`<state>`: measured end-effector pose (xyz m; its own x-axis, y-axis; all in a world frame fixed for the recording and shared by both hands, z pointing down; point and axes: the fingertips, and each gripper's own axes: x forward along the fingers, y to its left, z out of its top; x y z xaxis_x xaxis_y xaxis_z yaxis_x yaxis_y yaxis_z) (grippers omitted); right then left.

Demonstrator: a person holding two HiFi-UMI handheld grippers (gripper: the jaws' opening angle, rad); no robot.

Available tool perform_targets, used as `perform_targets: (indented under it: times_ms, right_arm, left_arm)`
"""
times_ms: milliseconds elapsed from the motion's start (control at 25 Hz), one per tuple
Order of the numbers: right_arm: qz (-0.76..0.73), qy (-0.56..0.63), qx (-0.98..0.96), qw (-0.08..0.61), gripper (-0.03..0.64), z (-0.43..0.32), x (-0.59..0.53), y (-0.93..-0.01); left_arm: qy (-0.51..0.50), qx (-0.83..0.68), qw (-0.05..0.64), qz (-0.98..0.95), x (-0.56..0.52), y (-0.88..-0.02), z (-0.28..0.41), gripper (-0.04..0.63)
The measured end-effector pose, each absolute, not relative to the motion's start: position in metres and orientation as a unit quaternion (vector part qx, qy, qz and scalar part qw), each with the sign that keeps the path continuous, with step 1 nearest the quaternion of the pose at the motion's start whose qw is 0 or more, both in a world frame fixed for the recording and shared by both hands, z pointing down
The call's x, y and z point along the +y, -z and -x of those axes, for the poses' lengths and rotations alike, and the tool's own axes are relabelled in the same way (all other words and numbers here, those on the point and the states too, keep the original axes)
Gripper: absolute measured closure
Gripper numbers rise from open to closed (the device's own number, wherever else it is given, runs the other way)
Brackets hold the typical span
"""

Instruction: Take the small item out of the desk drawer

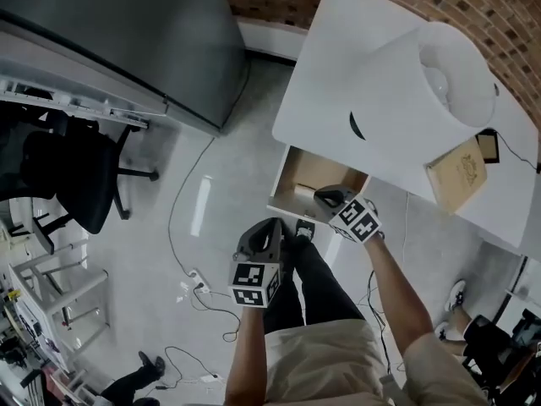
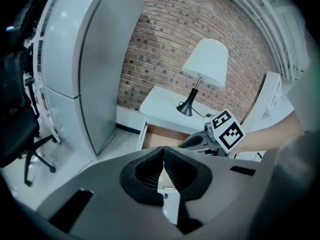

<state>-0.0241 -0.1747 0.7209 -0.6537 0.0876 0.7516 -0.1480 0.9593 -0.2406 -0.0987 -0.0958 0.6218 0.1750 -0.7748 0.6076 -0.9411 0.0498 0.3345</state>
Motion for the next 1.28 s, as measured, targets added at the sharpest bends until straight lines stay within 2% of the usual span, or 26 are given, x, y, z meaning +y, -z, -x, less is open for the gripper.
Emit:
perform_targets:
  times_ms: [320, 920, 1280]
  right_arm:
    - [-0.020, -0.158, -0.886, 0.436, 0.595, 0.021, -0.174, -0.769]
    - [0.014, -0.166, -0.860, 0.483, 0.595, 0.023, -0.167, -0.860]
    - [0.056, -0.162, -0.840, 0.515, 0.558, 0.013, -0.157, -0.915]
  left_arm:
    - [-0.114, -0.615, 0.383, -0.679, -0.090, -0.675, 0.079, 0.578]
    - [-0.151, -0.578, 0.380, -0.706, -0.110, -0.760, 0.062, 0.578]
    - [-0.145, -0.569, 0.390, -0.709, -0.125, -0.799, 0.064, 0.578]
